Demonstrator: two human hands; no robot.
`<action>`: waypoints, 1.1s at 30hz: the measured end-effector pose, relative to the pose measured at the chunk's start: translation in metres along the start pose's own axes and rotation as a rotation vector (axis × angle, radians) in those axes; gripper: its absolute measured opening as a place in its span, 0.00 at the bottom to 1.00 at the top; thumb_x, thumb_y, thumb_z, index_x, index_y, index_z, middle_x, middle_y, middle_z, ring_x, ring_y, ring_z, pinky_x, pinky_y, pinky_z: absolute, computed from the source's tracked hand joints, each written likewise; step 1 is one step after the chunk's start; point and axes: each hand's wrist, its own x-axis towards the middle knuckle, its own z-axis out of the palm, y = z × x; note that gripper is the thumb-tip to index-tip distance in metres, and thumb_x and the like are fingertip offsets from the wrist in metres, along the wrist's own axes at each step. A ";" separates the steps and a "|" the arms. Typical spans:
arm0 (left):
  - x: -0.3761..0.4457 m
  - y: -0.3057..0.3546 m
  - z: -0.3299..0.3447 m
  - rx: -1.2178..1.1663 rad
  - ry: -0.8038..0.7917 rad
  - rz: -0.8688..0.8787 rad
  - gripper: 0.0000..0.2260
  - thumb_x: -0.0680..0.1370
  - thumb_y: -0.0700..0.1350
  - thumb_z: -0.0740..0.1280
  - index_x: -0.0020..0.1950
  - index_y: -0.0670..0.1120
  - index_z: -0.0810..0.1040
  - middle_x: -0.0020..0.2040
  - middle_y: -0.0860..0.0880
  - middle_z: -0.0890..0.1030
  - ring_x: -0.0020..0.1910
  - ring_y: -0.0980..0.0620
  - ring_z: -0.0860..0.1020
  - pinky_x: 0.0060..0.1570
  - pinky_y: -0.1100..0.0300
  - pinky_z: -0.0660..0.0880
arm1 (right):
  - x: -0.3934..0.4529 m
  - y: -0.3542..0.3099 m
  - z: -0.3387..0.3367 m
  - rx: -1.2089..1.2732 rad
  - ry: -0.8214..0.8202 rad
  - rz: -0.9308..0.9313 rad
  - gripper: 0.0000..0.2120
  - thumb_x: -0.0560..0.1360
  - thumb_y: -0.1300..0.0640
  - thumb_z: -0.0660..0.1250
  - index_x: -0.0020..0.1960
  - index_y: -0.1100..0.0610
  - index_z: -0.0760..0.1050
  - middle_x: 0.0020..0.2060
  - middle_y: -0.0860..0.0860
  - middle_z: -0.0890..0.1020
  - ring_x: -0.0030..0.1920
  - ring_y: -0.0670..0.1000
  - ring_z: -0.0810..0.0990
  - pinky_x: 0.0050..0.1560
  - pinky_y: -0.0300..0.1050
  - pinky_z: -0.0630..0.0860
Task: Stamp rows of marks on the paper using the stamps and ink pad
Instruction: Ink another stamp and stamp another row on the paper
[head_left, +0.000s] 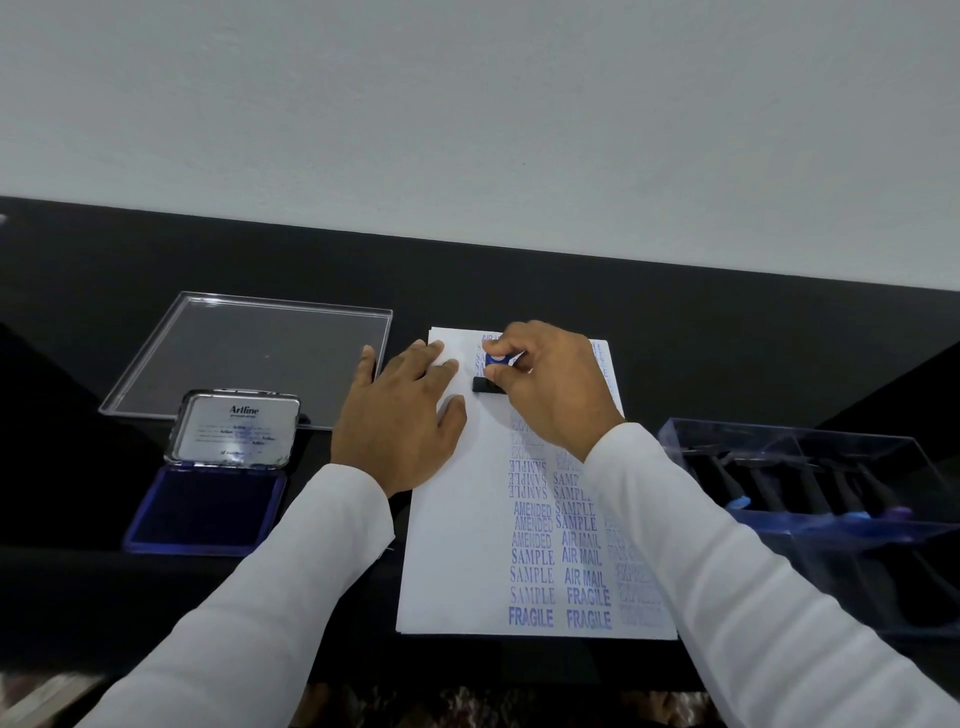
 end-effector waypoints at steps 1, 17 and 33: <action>0.000 0.000 0.000 0.000 -0.001 0.000 0.27 0.80 0.62 0.51 0.75 0.52 0.72 0.77 0.50 0.68 0.77 0.48 0.65 0.77 0.40 0.49 | 0.000 0.000 0.000 0.003 -0.001 0.004 0.08 0.76 0.55 0.73 0.54 0.52 0.82 0.52 0.47 0.83 0.46 0.48 0.80 0.54 0.40 0.78; 0.000 0.001 -0.003 -0.005 -0.029 -0.006 0.30 0.79 0.63 0.48 0.76 0.53 0.70 0.78 0.51 0.66 0.78 0.48 0.63 0.78 0.39 0.48 | -0.002 -0.002 0.001 0.023 0.034 0.014 0.10 0.76 0.53 0.72 0.57 0.51 0.82 0.54 0.47 0.83 0.48 0.47 0.81 0.57 0.45 0.80; -0.001 0.001 -0.003 -0.009 -0.015 -0.001 0.28 0.80 0.61 0.49 0.76 0.53 0.69 0.79 0.52 0.65 0.79 0.51 0.61 0.79 0.40 0.48 | -0.007 0.005 -0.019 0.239 0.377 0.117 0.06 0.75 0.61 0.70 0.50 0.53 0.81 0.42 0.44 0.82 0.41 0.42 0.81 0.39 0.22 0.73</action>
